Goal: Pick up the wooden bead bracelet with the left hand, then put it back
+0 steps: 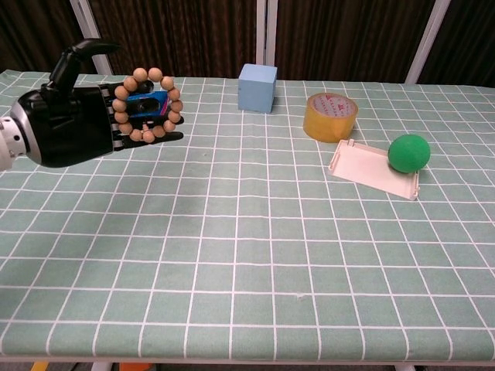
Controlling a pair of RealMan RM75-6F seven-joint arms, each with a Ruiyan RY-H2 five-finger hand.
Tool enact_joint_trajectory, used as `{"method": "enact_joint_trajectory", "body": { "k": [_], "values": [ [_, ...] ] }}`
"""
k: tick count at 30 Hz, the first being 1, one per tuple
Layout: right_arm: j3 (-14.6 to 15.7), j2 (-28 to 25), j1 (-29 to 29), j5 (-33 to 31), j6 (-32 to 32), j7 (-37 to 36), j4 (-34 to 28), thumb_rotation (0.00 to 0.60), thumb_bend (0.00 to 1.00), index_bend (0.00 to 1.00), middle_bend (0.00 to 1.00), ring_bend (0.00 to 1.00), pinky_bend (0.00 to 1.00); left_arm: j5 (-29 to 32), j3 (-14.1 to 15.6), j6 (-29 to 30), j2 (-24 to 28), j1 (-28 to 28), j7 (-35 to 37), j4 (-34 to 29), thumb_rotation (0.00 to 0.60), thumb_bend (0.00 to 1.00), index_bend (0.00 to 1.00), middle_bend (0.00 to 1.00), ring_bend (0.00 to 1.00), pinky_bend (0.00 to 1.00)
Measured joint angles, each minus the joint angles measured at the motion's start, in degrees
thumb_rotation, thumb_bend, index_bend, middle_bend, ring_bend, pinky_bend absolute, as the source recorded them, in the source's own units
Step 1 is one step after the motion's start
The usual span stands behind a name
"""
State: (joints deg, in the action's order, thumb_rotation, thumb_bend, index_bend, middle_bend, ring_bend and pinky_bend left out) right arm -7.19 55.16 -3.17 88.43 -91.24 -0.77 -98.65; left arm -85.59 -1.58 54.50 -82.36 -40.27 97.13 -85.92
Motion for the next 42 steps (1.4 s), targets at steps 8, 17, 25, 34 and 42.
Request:
{"method": "enact_joint_trajectory", "body": {
  "k": [8,17,25,34,42],
  "values": [
    [-0.23,-0.88,-0.74,-0.81,1.71,-0.75,-0.72,0.6,0.15,0.0,0.05,0.0,0.0,0.67,-0.59,-1.43,-0.1,0.37,-2.44,-0.15,0.351,0.41,0.55,0.64,0.29,0.12],
    [0.32,-3.4,-2.53,-2.94,7.04,-2.92,-2.34,0.6,0.14,0.0,0.05,0.0,0.0,2.16,-1.19,-8.15,2.37,-1.05,6.52,-2.98,0.092,0.36,0.56,0.65,0.29,0.13],
    [0.54,-3.12,-2.42,-3.0,6.69,-2.64,-2.48,0.6,0.14,0.0,0.05,0.0,0.0,-2.95,-0.55,-10.41,3.65,-2.52,27.79,-1.56,0.038,0.36,0.57,0.67,0.29,0.13],
    [0.79,-2.75,-2.2,-2.81,6.17,-2.71,-2.45,0.6,0.14,0.0,0.05,0.0,0.0,-2.89,0.63,-13.05,4.15,-4.22,29.77,0.48,0.093,0.36,0.62,0.72,0.33,0.15],
    [0.88,-2.56,-2.03,-2.72,5.75,-3.17,-2.18,0.6,0.14,0.0,0.04,0.0,0.0,5.24,-0.66,-21.02,5.21,-5.08,26.21,-0.76,0.033,0.35,0.53,0.53,0.22,0.15]
  ]
}}
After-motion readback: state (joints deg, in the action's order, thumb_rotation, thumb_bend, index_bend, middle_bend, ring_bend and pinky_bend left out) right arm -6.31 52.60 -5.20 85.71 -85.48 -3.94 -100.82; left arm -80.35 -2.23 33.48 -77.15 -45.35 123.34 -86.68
